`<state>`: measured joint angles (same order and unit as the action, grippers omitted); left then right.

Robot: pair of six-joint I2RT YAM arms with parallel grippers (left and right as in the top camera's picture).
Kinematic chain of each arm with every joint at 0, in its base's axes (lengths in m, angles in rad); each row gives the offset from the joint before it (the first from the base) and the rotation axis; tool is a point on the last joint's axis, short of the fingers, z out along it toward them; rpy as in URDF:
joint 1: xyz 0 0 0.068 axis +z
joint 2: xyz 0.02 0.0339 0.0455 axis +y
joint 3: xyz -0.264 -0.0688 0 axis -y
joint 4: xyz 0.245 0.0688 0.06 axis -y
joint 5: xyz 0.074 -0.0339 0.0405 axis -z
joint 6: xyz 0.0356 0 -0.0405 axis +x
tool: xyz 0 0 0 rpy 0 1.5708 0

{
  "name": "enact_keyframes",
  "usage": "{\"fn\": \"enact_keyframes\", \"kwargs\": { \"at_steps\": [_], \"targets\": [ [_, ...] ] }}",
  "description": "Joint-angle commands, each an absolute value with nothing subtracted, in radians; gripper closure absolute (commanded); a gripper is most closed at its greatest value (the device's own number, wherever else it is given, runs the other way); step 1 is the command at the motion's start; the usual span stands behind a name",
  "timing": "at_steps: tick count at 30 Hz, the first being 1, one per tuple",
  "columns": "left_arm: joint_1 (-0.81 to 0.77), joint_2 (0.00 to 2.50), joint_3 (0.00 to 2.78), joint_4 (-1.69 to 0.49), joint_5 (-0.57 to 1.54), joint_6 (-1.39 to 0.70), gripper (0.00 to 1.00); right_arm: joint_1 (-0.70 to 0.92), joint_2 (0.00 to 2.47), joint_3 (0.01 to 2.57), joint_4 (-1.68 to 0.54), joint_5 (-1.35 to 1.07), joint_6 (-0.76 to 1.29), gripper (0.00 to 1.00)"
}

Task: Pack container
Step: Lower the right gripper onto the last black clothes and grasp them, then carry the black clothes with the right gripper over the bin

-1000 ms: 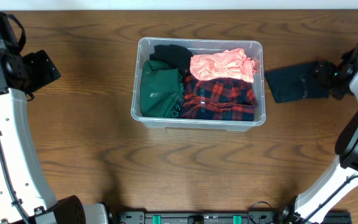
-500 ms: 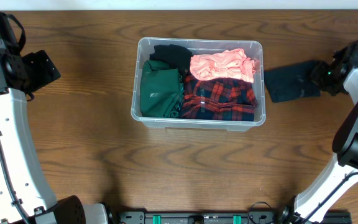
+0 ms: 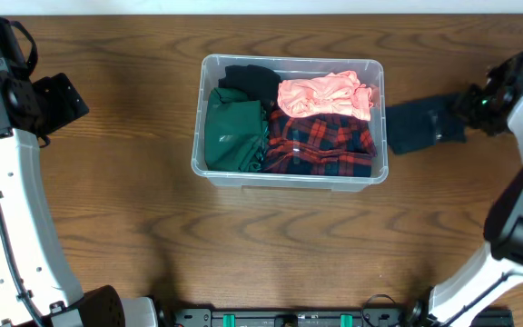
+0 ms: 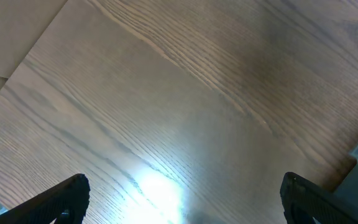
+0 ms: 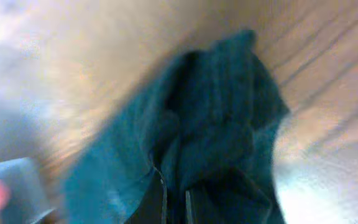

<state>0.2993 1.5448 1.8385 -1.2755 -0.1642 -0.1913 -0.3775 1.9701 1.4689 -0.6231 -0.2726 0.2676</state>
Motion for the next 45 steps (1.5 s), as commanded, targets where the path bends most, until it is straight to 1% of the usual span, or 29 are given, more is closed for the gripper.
{"fn": "enact_keyframes", "kwargs": {
  "at_steps": [1,11,18,24,30,37,41,45],
  "targets": [
    [0.303,1.537,1.837,-1.276,-0.169,-0.207,0.02,-0.357,1.813,1.491,-0.642,-0.296,0.25,0.99],
    [0.303,1.537,1.837,-1.275,-0.169,-0.207,0.02,-0.249,1.534,1.491,-0.669,-0.296,0.287,0.99],
    [0.303,1.537,1.837,-1.276,-0.169,-0.207,0.02,-0.144,1.382,1.491,-0.654,-0.295,0.439,0.99],
    [0.303,1.537,1.837,-1.275,-0.169,-0.207,0.02,-0.014,1.367,1.49,-0.65,-0.248,0.614,0.99],
    [0.303,1.537,1.837,-1.275,-0.169,-0.207,0.02,0.16,1.377,1.489,-0.695,-0.073,0.812,0.99],
    [0.303,1.537,1.837,-1.276,-0.169,-0.207,0.02,0.392,1.382,1.489,-0.82,0.261,1.092,0.99],
    [0.303,1.537,1.837,-1.276,-0.169,-0.207,0.02,0.497,1.403,1.488,-0.861,0.41,1.188,0.99],
    [0.303,1.537,1.837,-1.276,-0.169,-0.207,0.02,0.553,1.448,1.488,-0.855,0.448,1.224,0.98]
  ]
}}
